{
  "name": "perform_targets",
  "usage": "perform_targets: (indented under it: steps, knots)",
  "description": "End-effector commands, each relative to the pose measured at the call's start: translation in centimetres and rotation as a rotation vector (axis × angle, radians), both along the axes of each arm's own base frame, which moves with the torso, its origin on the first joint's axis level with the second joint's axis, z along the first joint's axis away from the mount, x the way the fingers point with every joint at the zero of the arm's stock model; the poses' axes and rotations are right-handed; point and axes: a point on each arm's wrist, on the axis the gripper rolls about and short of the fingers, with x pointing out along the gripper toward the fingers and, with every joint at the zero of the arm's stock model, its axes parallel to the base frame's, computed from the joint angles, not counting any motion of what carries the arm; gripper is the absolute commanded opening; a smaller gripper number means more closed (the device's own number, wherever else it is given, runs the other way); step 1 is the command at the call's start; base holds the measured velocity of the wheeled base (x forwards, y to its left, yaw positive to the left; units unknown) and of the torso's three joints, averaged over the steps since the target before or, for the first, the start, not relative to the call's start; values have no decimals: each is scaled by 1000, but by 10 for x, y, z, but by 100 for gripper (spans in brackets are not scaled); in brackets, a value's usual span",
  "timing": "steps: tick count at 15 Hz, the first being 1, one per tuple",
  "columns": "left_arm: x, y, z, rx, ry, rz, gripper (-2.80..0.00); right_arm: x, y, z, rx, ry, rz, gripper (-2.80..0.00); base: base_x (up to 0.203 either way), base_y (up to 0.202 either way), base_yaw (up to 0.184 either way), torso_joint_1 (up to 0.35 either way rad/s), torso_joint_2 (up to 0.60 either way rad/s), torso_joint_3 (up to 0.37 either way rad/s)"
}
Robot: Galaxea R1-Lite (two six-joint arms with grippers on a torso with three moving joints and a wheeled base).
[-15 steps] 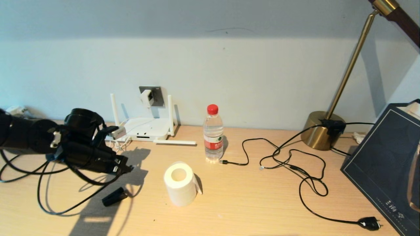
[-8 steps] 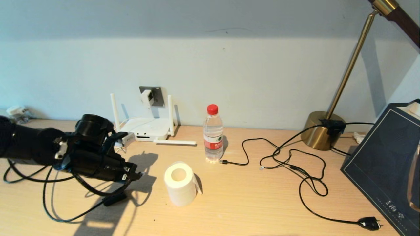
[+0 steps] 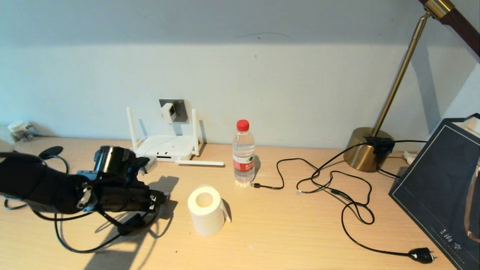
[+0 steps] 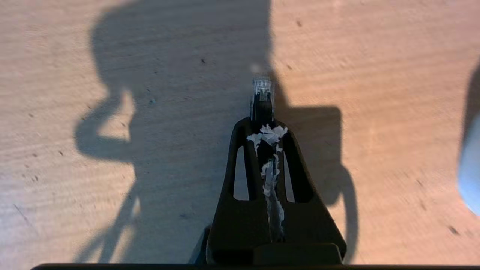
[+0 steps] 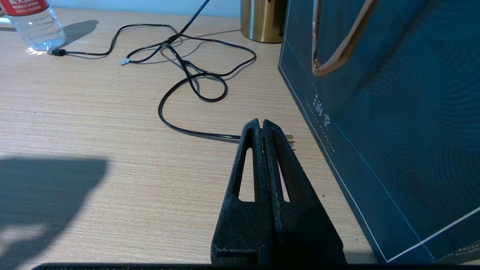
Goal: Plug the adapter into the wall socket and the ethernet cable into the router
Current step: Plug cable into router interface
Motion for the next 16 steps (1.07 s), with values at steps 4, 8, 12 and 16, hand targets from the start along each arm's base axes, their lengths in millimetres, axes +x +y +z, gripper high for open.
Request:
perform_targets:
  steps: [4, 8, 12, 16]
  knots:
    - [-9, -2, -35, -30, -95, 27, -280, 0, 0, 0, -1, -1, 0, -280, 0, 0, 0, 0, 0, 0]
    - [-7, -7, -51, -47, -174, 60, -280, 0, 0, 0, -1, -1, 0, -280, 0, 0, 0, 0, 0, 0]
    - [-7, -11, -50, -66, -205, 75, -280, 0, 0, 0, 1, 1, 0, -280, 0, 0, 0, 0, 0, 0]
    - [-11, -10, 42, -103, -374, 67, -280, 0, 0, 0, 0, 1, 0, -280, 0, 0, 0, 0, 0, 0]
